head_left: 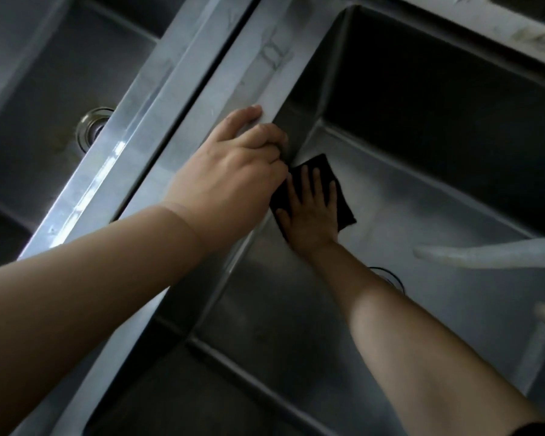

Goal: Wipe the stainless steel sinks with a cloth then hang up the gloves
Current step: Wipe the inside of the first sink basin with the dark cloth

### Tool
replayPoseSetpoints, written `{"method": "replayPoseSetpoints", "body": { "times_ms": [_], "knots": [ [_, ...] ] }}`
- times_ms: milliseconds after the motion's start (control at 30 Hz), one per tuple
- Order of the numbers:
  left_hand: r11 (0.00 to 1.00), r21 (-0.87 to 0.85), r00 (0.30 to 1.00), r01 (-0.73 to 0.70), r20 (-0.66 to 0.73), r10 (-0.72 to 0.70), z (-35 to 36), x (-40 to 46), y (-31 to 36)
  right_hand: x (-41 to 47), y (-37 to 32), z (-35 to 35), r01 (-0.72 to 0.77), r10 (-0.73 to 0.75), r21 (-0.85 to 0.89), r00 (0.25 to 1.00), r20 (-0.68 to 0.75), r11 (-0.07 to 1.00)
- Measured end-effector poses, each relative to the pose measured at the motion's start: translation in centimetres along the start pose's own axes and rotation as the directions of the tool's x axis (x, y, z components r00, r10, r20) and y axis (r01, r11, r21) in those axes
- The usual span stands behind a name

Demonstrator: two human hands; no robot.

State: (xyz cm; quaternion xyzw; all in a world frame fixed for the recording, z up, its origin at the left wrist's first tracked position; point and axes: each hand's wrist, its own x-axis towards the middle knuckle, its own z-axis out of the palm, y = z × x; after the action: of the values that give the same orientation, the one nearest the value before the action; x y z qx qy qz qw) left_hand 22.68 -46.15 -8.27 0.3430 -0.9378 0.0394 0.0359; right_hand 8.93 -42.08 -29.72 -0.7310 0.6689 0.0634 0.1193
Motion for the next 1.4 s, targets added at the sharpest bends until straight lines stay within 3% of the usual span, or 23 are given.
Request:
{"method": "replayPoseSetpoints", "body": {
  "times_ms": [233, 433, 600, 767, 1000, 1167, 1400],
  "knots": [
    [0.999, 0.036, 0.999, 0.003, 0.034, -0.004, 0.1, -0.4, -0.1, -6.7, -5.3, 1.8, 0.084, -0.087, 0.051, 0.994, 0.066, 0.995],
    [0.995, 0.004, 0.995, 0.095, -0.044, -0.095, 0.1, -1.1, 0.5, -12.8, -10.3, 3.7, 0.151, -0.158, 0.088, 0.984, 0.086, 0.985],
    [0.991, -0.016, 0.991, 0.132, -0.005, -0.132, -0.3, -2.3, 1.1, -16.9, -13.0, 4.4, 0.240, -0.237, -0.026, 0.968, 0.081, 0.971],
    [0.992, 0.121, 0.989, -0.030, 0.148, 0.012, -0.4, -4.9, 2.1, -19.5, -11.9, 4.8, 0.518, -0.506, -0.096, 0.854, 0.121, 0.850],
    [0.993, 0.105, 0.991, 0.050, 0.121, -0.063, -0.7, -4.1, 2.5, -22.1, -4.4, 4.3, 0.671, -0.667, -0.092, 0.742, 0.066, 0.736],
    [0.996, 0.054, 0.989, 0.065, 0.130, -0.071, -0.7, -3.9, 2.3, -20.1, -0.5, 3.3, 0.537, -0.536, -0.075, 0.844, 0.034, 0.840],
    [0.994, 0.111, 0.981, 0.023, 0.189, -0.044, -0.5, -3.7, 2.1, -14.1, 3.3, 1.8, 0.288, -0.285, -0.045, 0.957, 0.060, 0.957]
  ]
}}
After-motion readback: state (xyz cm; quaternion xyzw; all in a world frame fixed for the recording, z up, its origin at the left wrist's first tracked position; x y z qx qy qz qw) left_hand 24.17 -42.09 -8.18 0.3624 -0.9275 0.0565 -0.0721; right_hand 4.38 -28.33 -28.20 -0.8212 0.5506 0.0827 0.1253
